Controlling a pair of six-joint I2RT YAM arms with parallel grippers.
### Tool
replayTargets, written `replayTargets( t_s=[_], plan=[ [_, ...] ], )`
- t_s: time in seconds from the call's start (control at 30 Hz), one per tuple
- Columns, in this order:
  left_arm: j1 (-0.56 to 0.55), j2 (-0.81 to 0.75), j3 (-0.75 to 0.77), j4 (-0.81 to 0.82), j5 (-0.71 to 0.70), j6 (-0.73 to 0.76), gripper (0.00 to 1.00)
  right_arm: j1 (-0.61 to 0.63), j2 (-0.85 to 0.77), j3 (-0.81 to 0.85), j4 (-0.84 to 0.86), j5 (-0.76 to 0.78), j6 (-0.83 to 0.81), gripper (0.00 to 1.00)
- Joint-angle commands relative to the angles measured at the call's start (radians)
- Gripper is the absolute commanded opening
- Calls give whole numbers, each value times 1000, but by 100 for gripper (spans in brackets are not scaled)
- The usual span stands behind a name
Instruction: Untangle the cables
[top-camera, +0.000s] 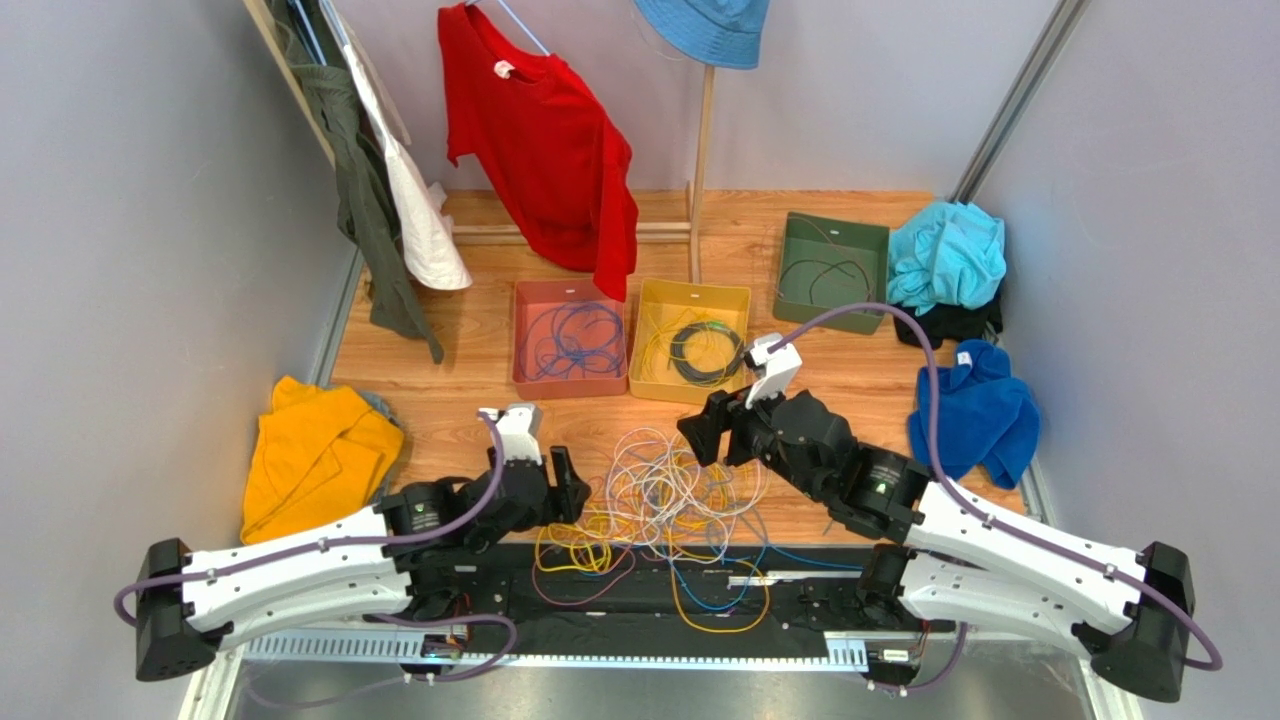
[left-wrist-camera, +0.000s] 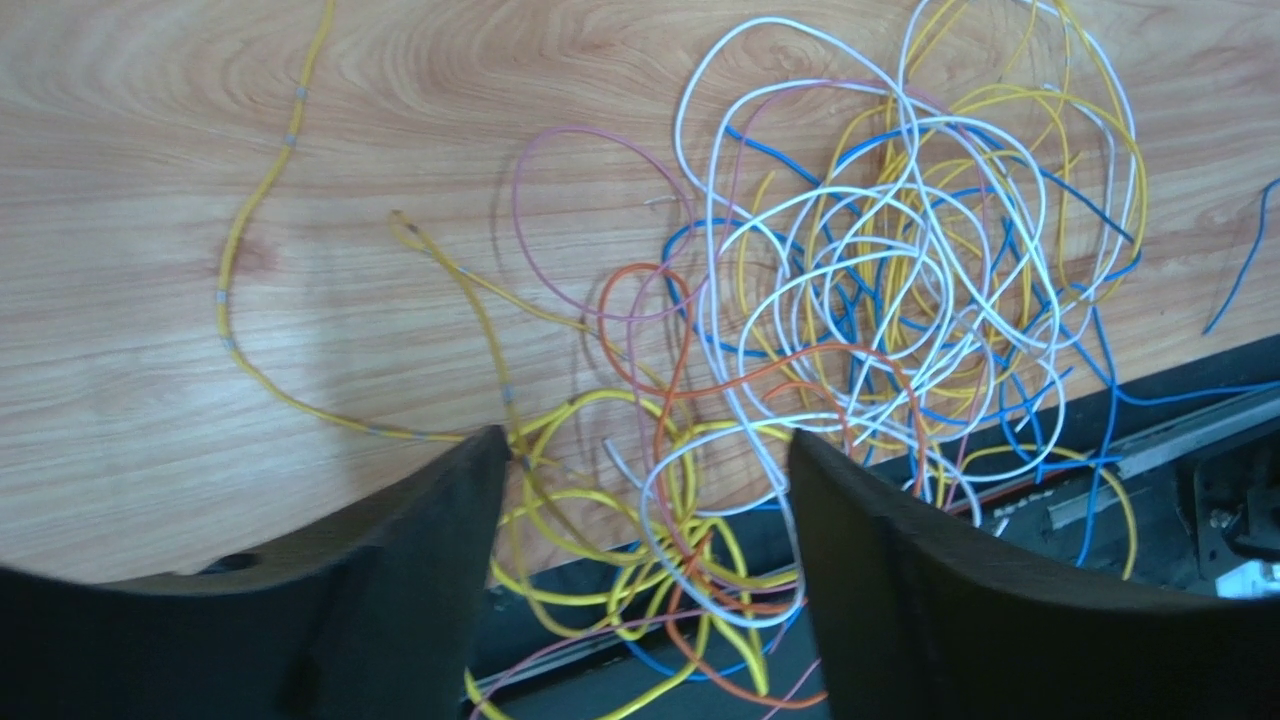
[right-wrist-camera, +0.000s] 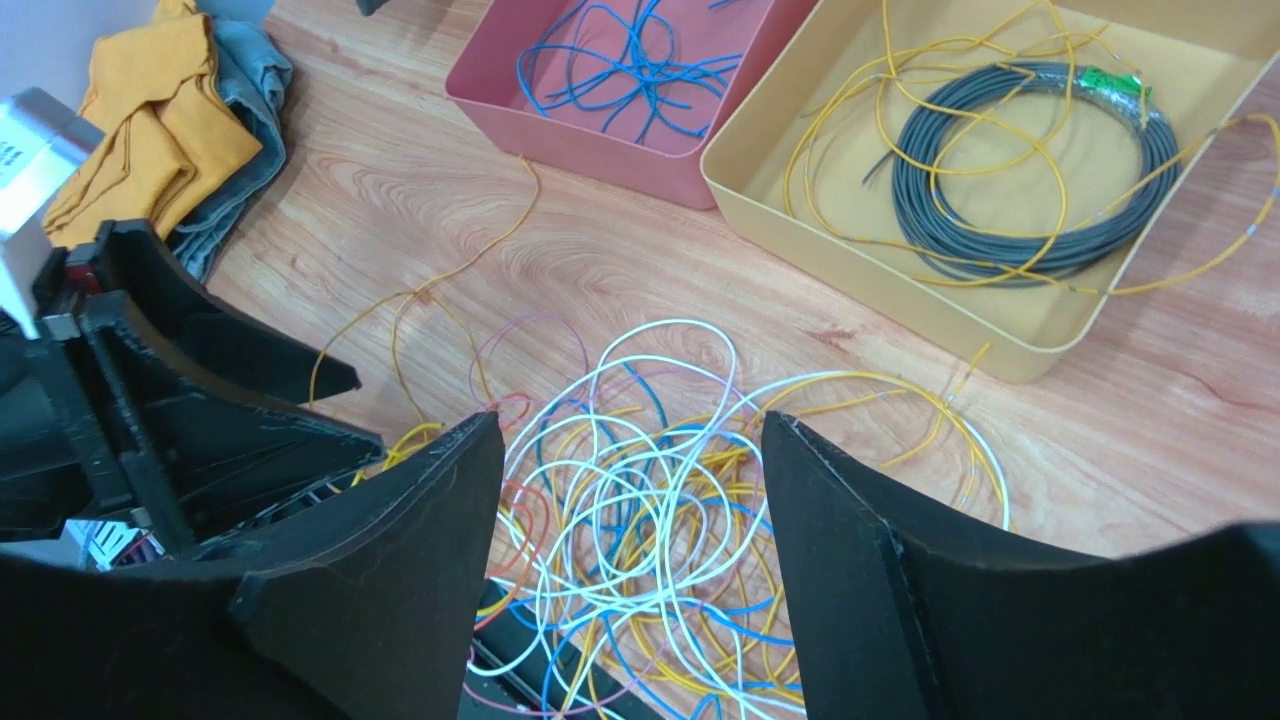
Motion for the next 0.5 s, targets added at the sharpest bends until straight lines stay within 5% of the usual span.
replayTargets(
  t_s=[0.0,0.13,0.27,0.47],
  plan=[
    [-3,111,3,156,32,-2,67,8,-51,-30,-28,49,39,67],
    [-3,166,35,166,49,9,0,10,-97,-45,-56,56,47,66],
    [-3,92,155,86,10,121,0,10,-160,-52,-85,52,64,65],
    [-3,152,613,-26,-28,418,0,11,-244,-65,-73,-33,76,63]
  ],
)
